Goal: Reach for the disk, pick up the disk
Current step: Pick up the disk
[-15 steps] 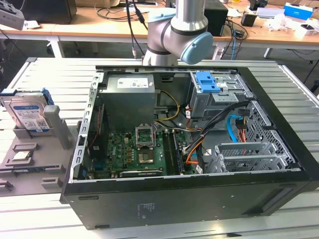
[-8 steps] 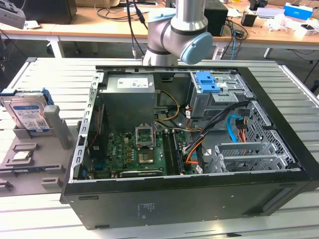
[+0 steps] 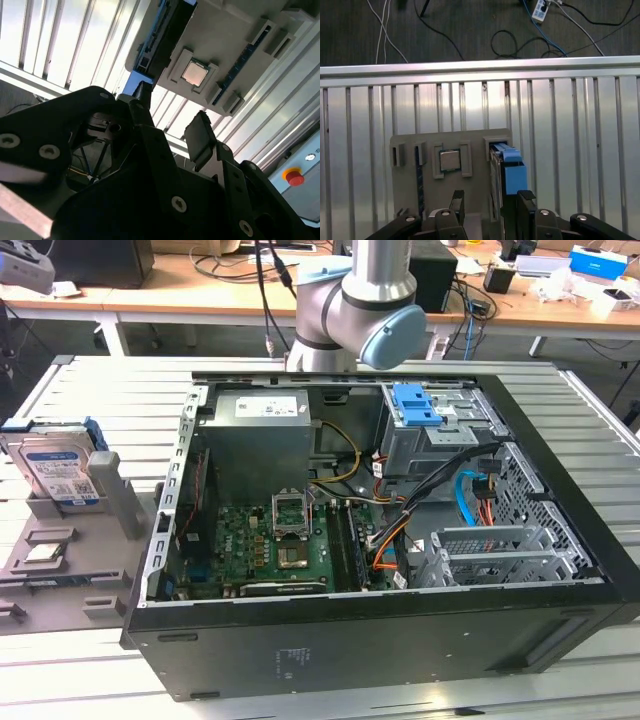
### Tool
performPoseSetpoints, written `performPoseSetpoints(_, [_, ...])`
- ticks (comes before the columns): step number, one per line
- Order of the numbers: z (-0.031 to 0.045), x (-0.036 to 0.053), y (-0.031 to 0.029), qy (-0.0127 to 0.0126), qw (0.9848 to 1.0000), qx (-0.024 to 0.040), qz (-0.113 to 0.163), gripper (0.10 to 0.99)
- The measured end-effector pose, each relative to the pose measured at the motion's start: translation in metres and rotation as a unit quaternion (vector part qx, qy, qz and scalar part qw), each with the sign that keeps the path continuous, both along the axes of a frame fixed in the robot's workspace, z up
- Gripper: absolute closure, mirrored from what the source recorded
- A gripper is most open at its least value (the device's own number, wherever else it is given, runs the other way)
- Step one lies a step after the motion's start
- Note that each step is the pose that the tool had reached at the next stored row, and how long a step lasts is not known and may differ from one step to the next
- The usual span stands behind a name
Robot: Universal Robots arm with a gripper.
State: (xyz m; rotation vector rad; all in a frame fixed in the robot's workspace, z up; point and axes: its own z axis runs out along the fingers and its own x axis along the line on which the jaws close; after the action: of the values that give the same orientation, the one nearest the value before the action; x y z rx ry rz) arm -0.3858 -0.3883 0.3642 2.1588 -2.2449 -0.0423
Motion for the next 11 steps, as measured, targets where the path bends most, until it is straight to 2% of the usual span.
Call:
performPoseSetpoints(7, [-0.0021, -0.0011, 0.0045, 0.0, 1.0, 0.0, 0.001, 0.541])
performPoseSetpoints(11, [-0.0073, -0.0018, 0.0063, 0.0001, 1.0, 0.0, 0.002, 0.541])
